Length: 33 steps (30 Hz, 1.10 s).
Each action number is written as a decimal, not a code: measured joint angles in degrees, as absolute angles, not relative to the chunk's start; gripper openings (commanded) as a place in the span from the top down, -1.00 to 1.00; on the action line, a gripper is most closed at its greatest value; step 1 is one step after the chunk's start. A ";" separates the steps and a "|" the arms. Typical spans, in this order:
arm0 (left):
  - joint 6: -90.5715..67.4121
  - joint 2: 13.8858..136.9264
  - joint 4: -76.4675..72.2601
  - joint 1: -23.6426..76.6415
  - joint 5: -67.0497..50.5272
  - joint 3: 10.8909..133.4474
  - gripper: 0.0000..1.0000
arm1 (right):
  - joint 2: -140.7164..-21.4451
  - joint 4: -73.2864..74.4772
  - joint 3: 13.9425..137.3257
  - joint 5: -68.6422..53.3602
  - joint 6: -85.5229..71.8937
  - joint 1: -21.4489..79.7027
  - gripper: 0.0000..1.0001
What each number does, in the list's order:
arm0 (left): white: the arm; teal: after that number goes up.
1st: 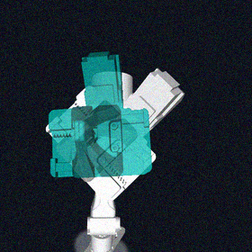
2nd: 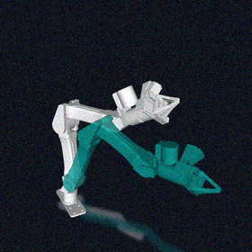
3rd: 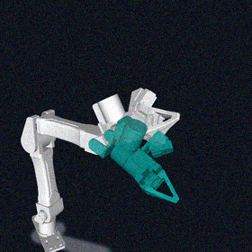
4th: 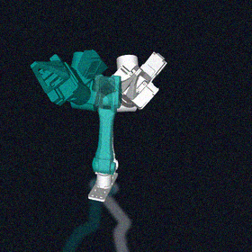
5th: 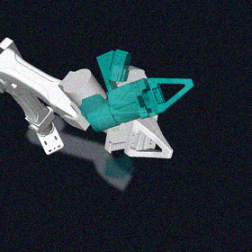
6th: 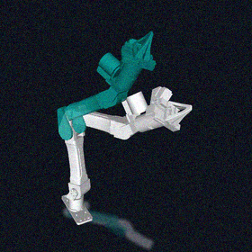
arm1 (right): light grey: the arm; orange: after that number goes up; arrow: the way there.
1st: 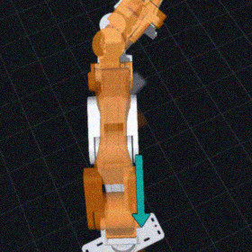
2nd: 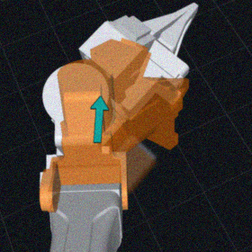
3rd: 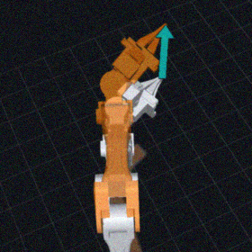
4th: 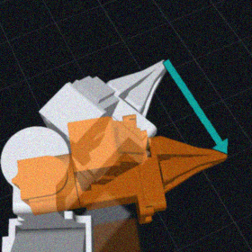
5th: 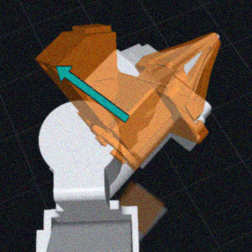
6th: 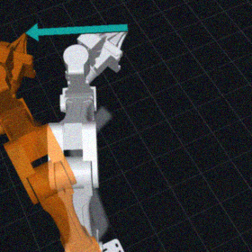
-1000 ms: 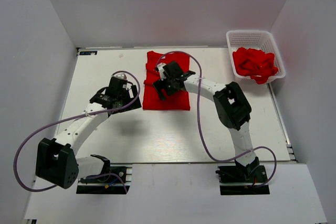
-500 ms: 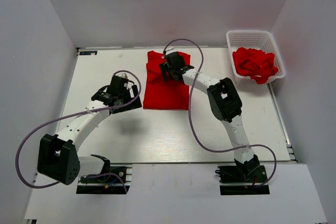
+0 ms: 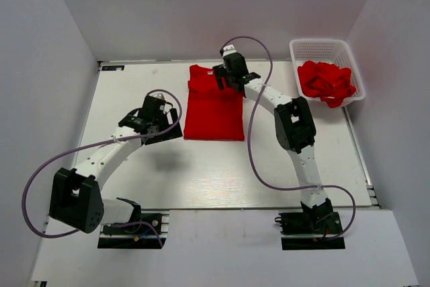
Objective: Fold and stack the t-shirts
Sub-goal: Fold the folded rectangular tshirt in 1/3 of the way
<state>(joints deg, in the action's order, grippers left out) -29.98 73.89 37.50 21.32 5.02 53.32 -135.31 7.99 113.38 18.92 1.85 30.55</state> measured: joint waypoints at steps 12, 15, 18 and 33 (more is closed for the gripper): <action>-26.72 92.23 29.85 22.50 0.56 60.82 -1.00 | -104.84 15.11 80.05 13.72 -13.26 31.14 -0.81; -26.22 95.11 28.86 22.59 0.27 60.99 -1.00 | -102.89 16.84 75.53 11.53 -15.77 31.14 -0.81; -25.89 96.57 28.51 22.81 0.99 61.01 -1.00 | -102.80 18.11 71.46 9.63 -17.65 31.16 -0.81; -25.96 100.95 26.06 23.00 2.87 61.54 -1.00 | -104.12 18.87 66.92 4.89 -21.08 31.24 -0.81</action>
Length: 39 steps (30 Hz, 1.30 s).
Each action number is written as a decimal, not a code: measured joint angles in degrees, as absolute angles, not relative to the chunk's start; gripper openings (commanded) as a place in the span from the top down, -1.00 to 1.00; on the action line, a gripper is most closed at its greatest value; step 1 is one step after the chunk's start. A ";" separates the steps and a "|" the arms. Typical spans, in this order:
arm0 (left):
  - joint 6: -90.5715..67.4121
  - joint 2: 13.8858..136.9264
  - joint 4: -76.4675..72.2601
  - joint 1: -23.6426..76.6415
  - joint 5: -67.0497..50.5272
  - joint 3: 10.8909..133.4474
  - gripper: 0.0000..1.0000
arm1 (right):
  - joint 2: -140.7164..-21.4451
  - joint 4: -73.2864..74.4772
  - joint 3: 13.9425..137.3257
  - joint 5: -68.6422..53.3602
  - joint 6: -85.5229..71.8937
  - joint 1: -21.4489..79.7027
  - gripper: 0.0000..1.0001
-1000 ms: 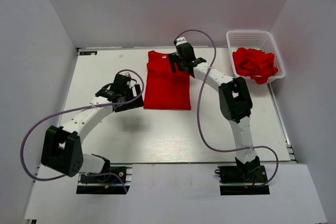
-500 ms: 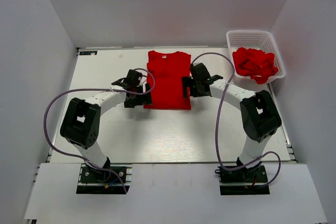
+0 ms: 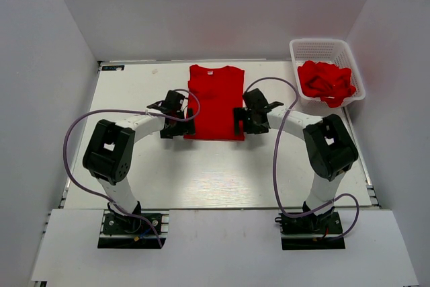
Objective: Fold and stack the t-shirts
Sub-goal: Fold the folded rectangular tshirt in 1/3 of the way, then grab one side of the 2/3 rectangular tshirt with both arms
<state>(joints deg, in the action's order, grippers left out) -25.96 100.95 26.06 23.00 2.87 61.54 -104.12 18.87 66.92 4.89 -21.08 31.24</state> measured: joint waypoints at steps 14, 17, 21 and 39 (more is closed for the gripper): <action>-25.85 103.20 24.45 23.40 4.25 63.24 -0.58 | -104.14 17.85 64.58 5.56 -21.96 31.55 -0.53; -25.52 103.24 22.65 23.81 3.95 62.63 -0.39 | -104.38 17.65 64.58 5.54 -22.33 31.57 0.00; -24.64 102.50 18.26 24.32 1.15 60.36 0.04 | -104.44 16.29 63.88 3.31 -23.07 31.55 0.46; -24.27 90.76 20.99 25.47 -8.86 51.57 1.00 | -93.23 16.67 55.40 -4.73 -23.11 31.68 1.00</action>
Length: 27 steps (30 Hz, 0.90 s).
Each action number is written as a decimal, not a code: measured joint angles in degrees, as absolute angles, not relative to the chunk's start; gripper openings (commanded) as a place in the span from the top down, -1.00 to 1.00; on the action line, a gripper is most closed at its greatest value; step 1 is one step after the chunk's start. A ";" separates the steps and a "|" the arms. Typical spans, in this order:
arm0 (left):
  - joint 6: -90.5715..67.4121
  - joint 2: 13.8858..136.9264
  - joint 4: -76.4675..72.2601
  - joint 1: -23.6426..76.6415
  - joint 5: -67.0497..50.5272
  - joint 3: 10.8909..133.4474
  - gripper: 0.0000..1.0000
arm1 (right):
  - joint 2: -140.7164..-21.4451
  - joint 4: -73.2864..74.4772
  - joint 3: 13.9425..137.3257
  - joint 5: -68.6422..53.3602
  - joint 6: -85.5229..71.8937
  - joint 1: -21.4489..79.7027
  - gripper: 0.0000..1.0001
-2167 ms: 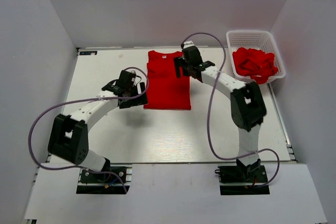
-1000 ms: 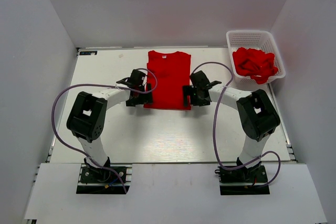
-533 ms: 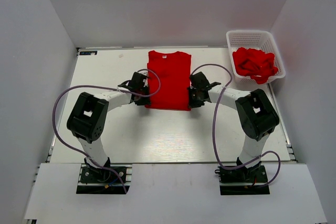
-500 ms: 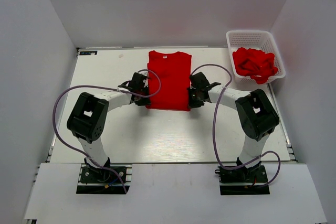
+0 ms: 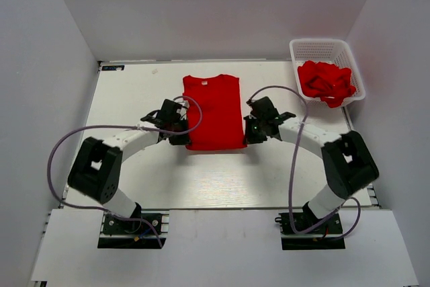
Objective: Fold and stack the t-shirts
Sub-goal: Grab one side of the 2/3 rectangular tshirt with both arms, then fold the long partially folded tshirt into a neat square
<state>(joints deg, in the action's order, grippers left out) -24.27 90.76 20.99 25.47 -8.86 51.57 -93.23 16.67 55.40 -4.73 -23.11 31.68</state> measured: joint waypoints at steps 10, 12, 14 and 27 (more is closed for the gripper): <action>-27.14 78.96 27.66 25.98 -15.84 52.88 1.00 | -80.99 24.82 55.79 -6.61 -20.58 32.12 1.00; -27.53 79.35 29.17 25.96 -15.99 54.13 1.00 | -81.54 26.35 57.39 -6.52 -20.43 32.10 1.00; -28.32 79.68 30.20 25.82 -15.94 55.75 1.00 | -82.78 27.79 60.27 -6.04 -20.27 32.10 1.00; -30.70 91.11 33.50 24.27 -7.01 74.74 1.00 | -98.10 29.95 82.76 -1.72 -17.30 29.58 1.00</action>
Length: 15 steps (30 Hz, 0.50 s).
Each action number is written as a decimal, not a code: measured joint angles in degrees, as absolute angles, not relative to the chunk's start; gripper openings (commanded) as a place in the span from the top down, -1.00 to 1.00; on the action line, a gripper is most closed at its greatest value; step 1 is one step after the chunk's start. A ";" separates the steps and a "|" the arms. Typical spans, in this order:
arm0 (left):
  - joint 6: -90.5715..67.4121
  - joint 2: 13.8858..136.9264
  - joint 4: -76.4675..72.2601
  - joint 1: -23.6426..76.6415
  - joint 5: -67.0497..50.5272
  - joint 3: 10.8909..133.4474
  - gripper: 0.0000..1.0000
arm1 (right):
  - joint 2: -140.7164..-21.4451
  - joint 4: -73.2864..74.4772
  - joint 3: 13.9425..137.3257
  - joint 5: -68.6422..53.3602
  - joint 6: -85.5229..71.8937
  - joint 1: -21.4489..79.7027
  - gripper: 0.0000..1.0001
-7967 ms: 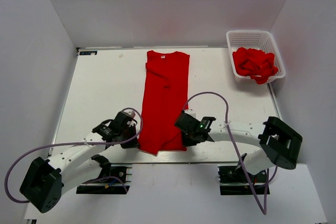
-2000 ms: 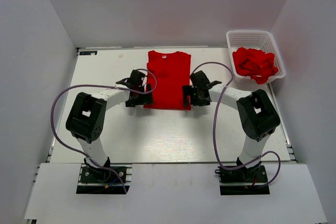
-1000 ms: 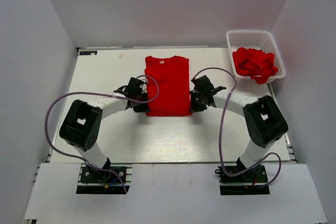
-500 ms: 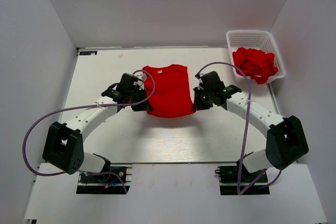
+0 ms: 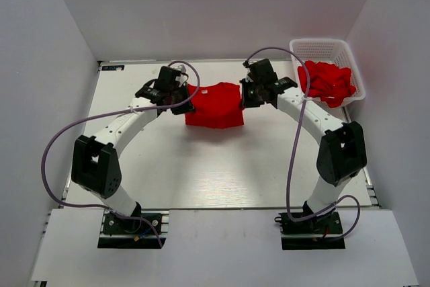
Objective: Fold and stack the t-shirts
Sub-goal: Fold the long partially folded tshirt into a neat square
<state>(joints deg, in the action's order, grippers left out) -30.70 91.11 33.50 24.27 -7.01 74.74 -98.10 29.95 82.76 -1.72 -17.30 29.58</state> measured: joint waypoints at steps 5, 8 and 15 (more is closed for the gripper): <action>-30.89 94.74 34.57 22.04 -4.80 79.66 1.00 | -103.24 30.09 90.61 -1.23 -15.79 27.81 1.00; -30.92 97.65 34.70 20.29 -4.23 82.56 1.00 | -106.28 30.02 95.02 -1.58 -14.85 26.79 1.00; -30.76 104.84 33.91 17.15 -5.08 87.13 1.00 | -113.86 30.13 103.07 -4.08 -12.51 24.43 1.00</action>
<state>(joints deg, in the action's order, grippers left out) -30.76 104.84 33.91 17.15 -5.08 87.13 -113.86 30.13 103.07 -4.08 -12.51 24.43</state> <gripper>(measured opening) 0.023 0.009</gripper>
